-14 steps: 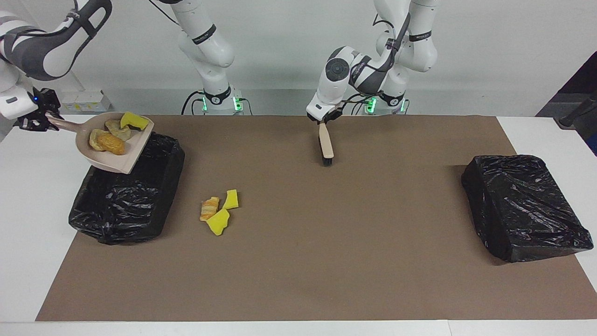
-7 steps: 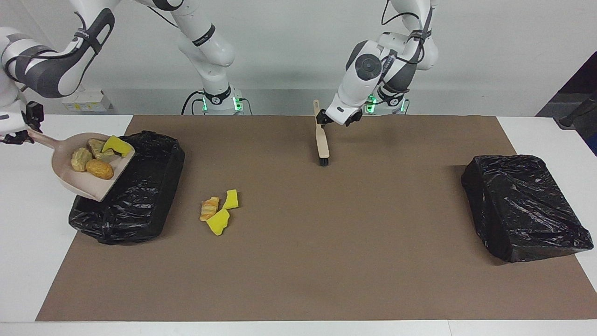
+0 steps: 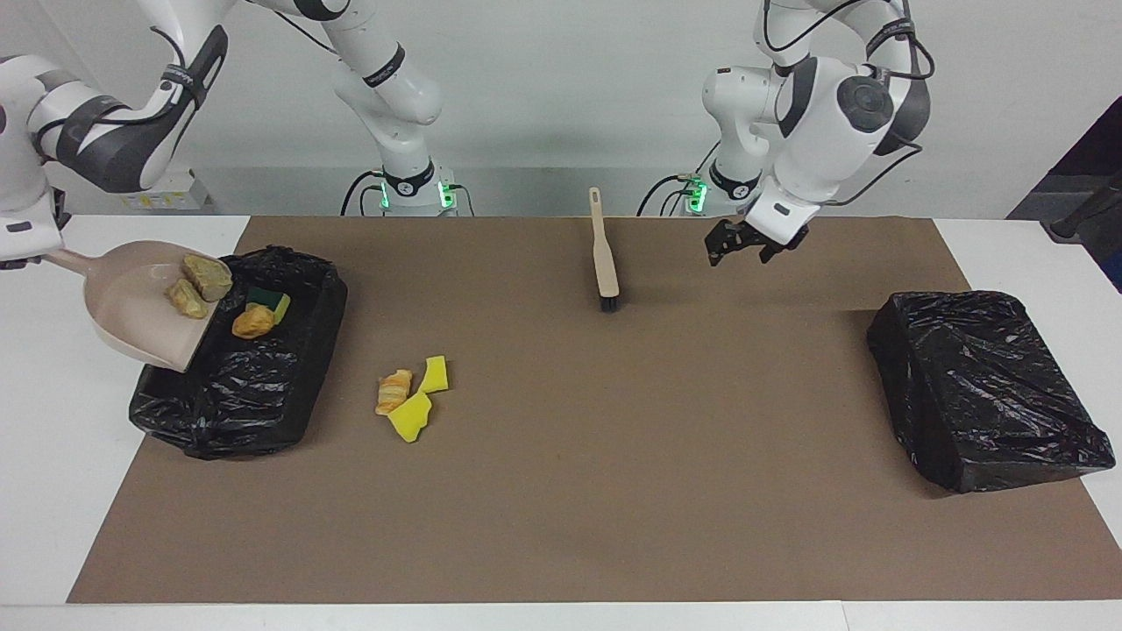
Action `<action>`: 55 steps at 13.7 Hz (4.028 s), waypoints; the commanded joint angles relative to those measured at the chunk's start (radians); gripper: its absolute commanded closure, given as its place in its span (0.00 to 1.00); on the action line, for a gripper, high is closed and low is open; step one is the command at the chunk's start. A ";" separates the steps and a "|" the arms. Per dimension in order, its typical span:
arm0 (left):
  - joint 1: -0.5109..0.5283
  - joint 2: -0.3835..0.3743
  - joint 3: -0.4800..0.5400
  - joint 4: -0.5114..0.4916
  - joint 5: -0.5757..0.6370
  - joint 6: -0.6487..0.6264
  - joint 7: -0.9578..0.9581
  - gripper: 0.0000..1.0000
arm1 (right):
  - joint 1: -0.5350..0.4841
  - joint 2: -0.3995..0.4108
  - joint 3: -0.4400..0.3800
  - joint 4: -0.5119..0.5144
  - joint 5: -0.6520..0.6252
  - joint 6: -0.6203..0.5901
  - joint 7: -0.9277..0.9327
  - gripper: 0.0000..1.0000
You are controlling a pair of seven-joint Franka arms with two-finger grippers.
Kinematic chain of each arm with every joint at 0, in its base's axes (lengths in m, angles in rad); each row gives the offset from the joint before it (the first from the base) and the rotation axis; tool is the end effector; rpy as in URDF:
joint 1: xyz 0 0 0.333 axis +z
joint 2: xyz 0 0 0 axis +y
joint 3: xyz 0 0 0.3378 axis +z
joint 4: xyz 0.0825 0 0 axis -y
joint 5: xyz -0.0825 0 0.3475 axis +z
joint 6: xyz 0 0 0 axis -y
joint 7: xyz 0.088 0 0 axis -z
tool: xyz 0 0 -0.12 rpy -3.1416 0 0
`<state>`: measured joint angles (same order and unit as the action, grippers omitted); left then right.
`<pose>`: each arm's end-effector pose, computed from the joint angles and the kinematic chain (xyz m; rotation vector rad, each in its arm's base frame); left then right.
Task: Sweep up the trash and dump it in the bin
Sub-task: 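Tip the dustpan with the right gripper to dump trash into the bin, then bring the empty dustpan back to the table center with the right gripper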
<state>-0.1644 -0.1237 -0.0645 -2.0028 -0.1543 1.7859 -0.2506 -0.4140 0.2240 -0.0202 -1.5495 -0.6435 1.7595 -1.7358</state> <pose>0.4571 -0.1234 0.5248 3.0193 0.0946 -0.1876 0.5219 -0.3076 0.5538 2.0710 1.8011 -0.8070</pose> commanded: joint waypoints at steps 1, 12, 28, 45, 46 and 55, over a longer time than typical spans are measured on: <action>0.075 0.015 -0.015 0.085 0.057 -0.061 0.098 0.00 | 0.011 -0.023 0.009 0.014 -0.036 -0.031 0.015 1.00; 0.163 0.064 -0.012 0.409 0.147 -0.284 0.249 0.00 | 0.089 -0.057 0.016 0.055 -0.094 -0.145 0.024 1.00; 0.152 0.068 0.015 0.421 0.154 -0.301 0.277 0.00 | 0.400 -0.055 0.036 0.080 0.618 -0.276 1.035 1.00; 0.080 0.056 0.103 0.406 0.137 -0.258 0.267 0.00 | 0.908 0.087 0.039 -0.113 1.024 0.200 2.110 1.00; 0.080 0.055 0.103 0.403 0.137 -0.260 0.272 0.00 | 0.919 0.112 0.039 -0.113 1.024 0.245 2.112 1.00; 0.062 0.009 0.100 0.322 0.104 -0.252 0.277 0.00 | 0.988 0.244 0.040 -0.120 1.033 0.446 2.122 1.00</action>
<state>-0.0900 -0.0831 0.0218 -1.6460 -0.0368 1.5191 0.0189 0.5713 0.4755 0.0210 -1.6681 0.3676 2.2031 0.3651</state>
